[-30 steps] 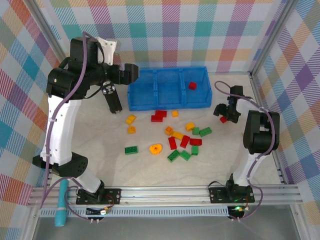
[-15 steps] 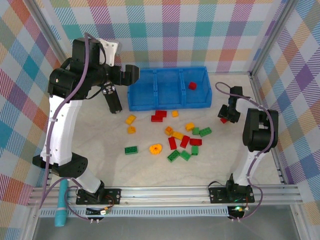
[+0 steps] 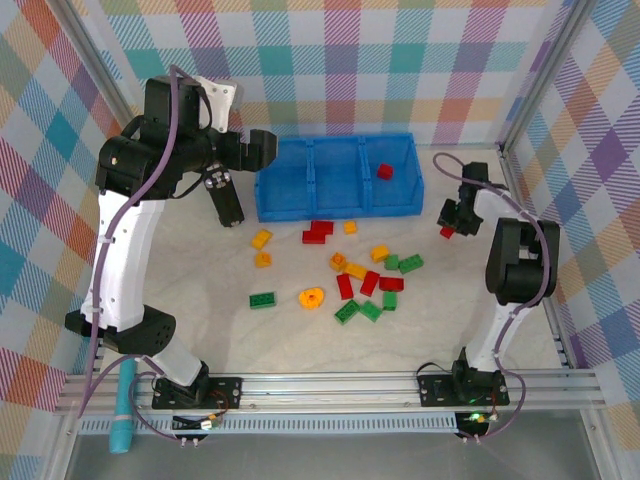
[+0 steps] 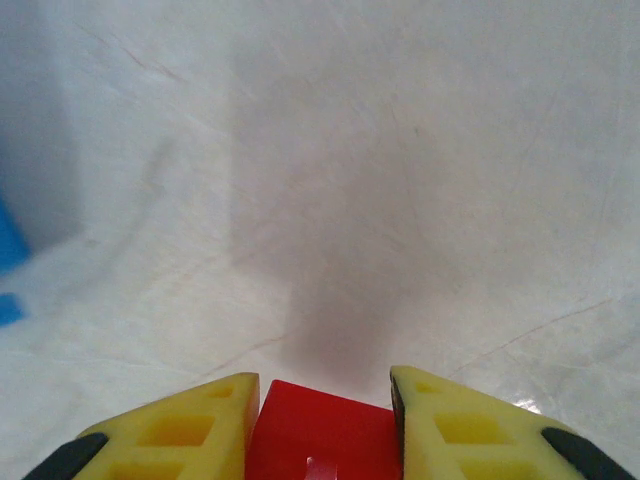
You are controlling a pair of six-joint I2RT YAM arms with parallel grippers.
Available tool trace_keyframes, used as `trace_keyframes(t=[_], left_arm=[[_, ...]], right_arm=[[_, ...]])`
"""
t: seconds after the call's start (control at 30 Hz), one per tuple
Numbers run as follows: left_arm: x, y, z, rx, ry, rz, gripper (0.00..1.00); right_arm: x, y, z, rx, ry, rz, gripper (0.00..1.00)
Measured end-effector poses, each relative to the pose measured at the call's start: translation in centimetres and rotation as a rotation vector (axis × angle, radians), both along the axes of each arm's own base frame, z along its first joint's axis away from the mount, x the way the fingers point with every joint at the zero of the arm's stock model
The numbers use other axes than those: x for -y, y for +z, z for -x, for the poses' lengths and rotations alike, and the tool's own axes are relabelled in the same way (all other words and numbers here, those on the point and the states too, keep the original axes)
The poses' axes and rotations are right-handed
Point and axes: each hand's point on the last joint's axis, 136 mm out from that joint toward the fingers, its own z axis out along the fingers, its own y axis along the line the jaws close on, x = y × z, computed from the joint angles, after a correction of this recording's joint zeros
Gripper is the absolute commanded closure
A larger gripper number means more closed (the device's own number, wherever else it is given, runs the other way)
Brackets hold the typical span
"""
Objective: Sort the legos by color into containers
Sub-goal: Pick up the lego from the middle-right of the table, then place the lego in the container.
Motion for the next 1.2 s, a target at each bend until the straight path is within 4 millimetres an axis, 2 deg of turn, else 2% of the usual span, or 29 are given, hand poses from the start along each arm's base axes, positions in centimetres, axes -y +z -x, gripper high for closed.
trace_keyframes(t=[0.2,0.37,0.43,0.5,0.57,0.63,0.73,0.8,0.9,1.0,1.2], left_arm=[[-0.3,0.0,-0.1,0.005,0.011,-0.01,0.0],[-0.5,0.2,0.1,0.013,0.019,-0.016,0.0],[-0.7,0.4,0.2,0.021,0.025,-0.02,0.0],[-1.0,0.6,0.4,0.03,0.032,-0.026,0.0],[-1.2,0.8,0.5,0.038,0.036,-0.028,0.0],[-1.2,0.9,0.6,0.042,0.035,-0.029,0.0],[-1.3,0.8,0.7,0.04,0.035,-0.035,0.0],[-1.5,0.4,0.8,0.032,0.041,-0.045,0.0],[-1.8,0.1,0.9,0.027,0.053,-0.056,0.0],[-2.0,0.2,1.0,0.032,0.059,-0.058,0.0],[-2.0,0.2,1.1,0.033,0.06,-0.059,0.0]], right_arm=[[-1.3,6.8,-4.0,0.16,0.049,0.004,0.66],[-5.1,14.2,-8.9,0.336,0.157,0.012,0.66],[-6.9,16.0,-10.6,0.39,0.198,0.015,0.66],[-8.7,16.7,-12.1,0.425,0.242,0.024,0.66],[-10.1,16.1,-13.2,0.431,0.284,0.046,0.66],[-11.4,14.2,-14.3,0.416,0.326,0.074,0.66],[-13.0,9.9,-15.2,0.364,0.38,0.123,0.65],[-13.7,6.5,-15.4,0.309,0.414,0.152,0.64],[-14.6,2.8,-15.2,0.248,0.457,0.182,0.62],[-15.1,1.5,-15.1,0.228,0.486,0.202,0.57],[-15.2,2.1,-15.2,0.248,0.503,0.219,0.41]])
